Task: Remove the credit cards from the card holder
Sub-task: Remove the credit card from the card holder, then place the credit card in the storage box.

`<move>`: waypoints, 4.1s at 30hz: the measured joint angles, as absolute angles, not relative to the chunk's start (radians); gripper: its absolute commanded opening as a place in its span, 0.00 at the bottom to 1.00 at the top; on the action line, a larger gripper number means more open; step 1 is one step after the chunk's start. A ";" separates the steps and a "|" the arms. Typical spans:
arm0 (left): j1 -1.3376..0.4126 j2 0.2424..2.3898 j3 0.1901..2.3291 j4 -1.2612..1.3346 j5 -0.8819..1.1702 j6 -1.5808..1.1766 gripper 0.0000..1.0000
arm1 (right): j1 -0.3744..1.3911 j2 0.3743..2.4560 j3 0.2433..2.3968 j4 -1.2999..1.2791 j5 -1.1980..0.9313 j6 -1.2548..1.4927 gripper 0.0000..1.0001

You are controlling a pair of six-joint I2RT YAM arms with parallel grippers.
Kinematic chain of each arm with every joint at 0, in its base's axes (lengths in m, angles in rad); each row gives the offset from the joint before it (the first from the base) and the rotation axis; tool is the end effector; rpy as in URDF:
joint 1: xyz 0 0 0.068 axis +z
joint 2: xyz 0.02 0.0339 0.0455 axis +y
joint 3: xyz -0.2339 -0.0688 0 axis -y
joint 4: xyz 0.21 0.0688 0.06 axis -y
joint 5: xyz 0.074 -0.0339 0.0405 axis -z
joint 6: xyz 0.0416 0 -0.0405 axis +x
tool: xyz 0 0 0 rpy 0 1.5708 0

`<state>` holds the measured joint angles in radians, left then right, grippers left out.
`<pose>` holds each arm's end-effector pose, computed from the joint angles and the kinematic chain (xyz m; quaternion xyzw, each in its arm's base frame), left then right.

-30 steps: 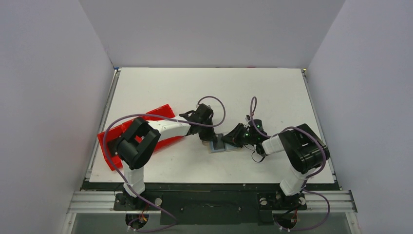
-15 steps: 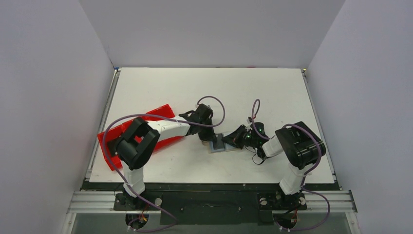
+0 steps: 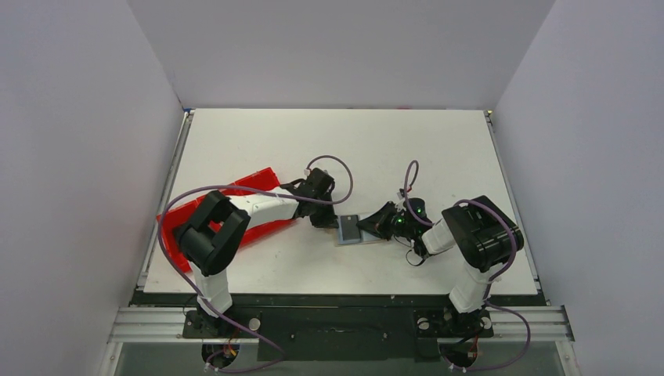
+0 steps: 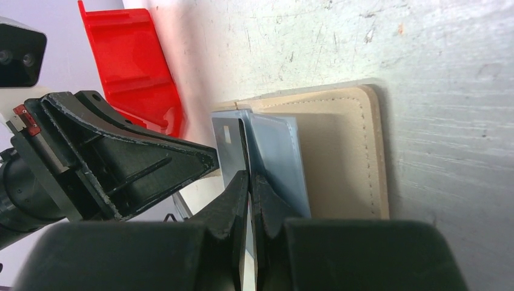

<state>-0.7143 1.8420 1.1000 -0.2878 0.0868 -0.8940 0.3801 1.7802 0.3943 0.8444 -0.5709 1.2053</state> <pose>0.2526 -0.2238 0.1422 -0.0748 0.9599 -0.2213 0.1551 0.2327 0.1172 0.0907 0.2080 0.8207 0.5085 0.1569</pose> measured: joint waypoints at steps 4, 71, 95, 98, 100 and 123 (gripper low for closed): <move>-0.714 1.842 1.100 -0.287 0.087 -0.894 0.00 | 0.380 1.780 0.394 0.839 -0.564 1.187 0.00; -0.661 1.861 1.105 -0.306 0.136 -0.875 0.00 | 0.364 1.607 0.383 0.593 -0.475 0.979 0.00; -0.661 1.861 1.105 -0.304 0.137 -0.868 0.00 | 0.326 1.433 0.389 0.345 -0.402 0.872 0.00; -0.661 1.861 1.106 -0.304 0.138 -0.860 0.00 | 0.318 1.398 0.389 0.311 -0.395 0.861 0.00; -0.661 1.861 1.106 -0.305 0.139 -0.856 0.00 | 0.313 1.377 0.389 0.286 -0.390 0.851 0.00; -0.665 1.823 1.213 -0.449 0.094 -0.784 0.36 | 0.294 1.200 0.480 0.057 -0.371 0.815 0.00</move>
<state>-0.6651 1.8233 1.2133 -0.4492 0.0937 -0.7837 0.2939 1.1995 0.4797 0.0570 -0.3714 0.8154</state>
